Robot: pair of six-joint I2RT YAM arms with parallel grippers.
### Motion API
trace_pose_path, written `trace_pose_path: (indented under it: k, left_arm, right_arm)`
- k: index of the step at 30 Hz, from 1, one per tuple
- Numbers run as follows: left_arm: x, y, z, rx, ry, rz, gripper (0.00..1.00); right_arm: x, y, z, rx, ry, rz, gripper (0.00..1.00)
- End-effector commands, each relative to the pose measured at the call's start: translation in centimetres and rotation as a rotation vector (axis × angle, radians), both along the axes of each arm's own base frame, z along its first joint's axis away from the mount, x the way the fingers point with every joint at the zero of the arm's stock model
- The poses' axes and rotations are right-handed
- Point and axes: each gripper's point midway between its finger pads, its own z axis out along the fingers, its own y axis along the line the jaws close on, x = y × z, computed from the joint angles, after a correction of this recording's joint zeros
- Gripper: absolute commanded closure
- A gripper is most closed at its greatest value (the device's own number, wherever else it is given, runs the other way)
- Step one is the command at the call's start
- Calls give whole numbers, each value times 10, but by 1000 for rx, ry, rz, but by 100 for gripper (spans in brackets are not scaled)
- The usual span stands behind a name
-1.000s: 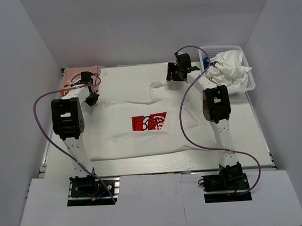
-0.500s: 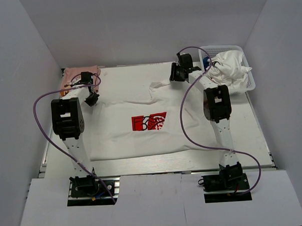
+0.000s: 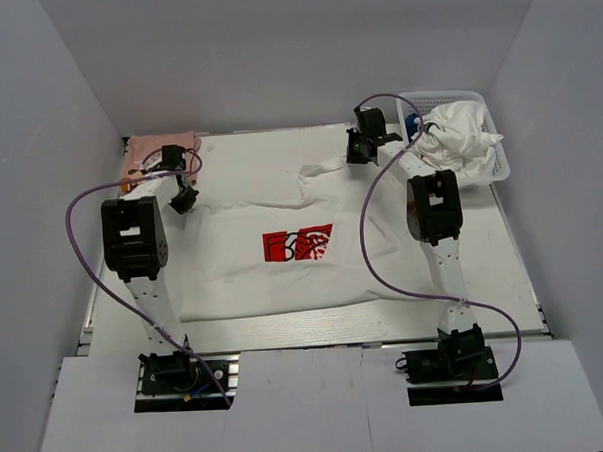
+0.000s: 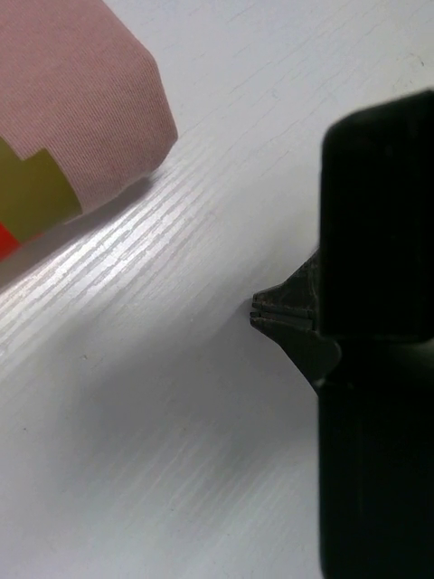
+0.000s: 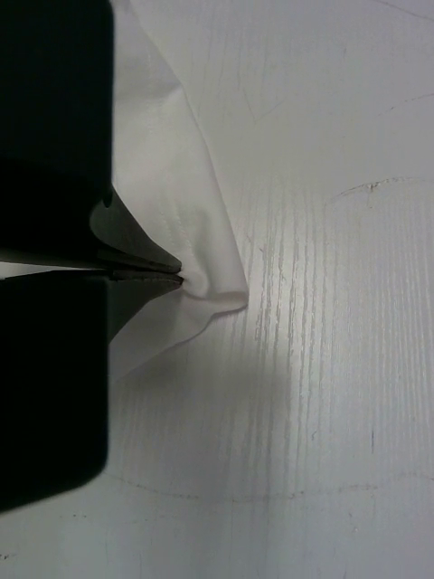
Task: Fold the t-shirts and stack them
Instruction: Grap the side of the flattened tshirt furthest away from the robot with both arms, then fold the other side of the tshirt into a rectangle
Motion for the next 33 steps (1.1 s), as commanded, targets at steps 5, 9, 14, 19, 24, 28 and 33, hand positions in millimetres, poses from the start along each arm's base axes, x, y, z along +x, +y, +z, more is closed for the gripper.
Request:
trace_pose_path:
  k: [5,9,14,19,24,28,33]
  left_arm:
    - [-20,-3,34,30,-26,-14,100]
    - [-24,-7,44,7,-80,-17,100]
    - [-43,-9,53,10,-93,1,100]
    - [-64,-4,73,33,-147,27,100]
    - [-88,1,78,38,-167,87,100]
    - [-107,2,81,32,-186,118,100]
    - [-129,8,82,50,-193,162,100]
  right_arm:
    - [-10,-3,58,-9,-113,35,100]
    - [-37,-20,129,-9,-260,-11,100]
    - [-86,-40,142,-1,-261,-63,100]
    - [-129,-53,172,38,-290,-108,100]
    - [-178,-73,168,16,-250,-158,100]
    - [-212,-88,181,40,-242,-215,100]
    - [-250,-107,199,54,-248,-273,100]
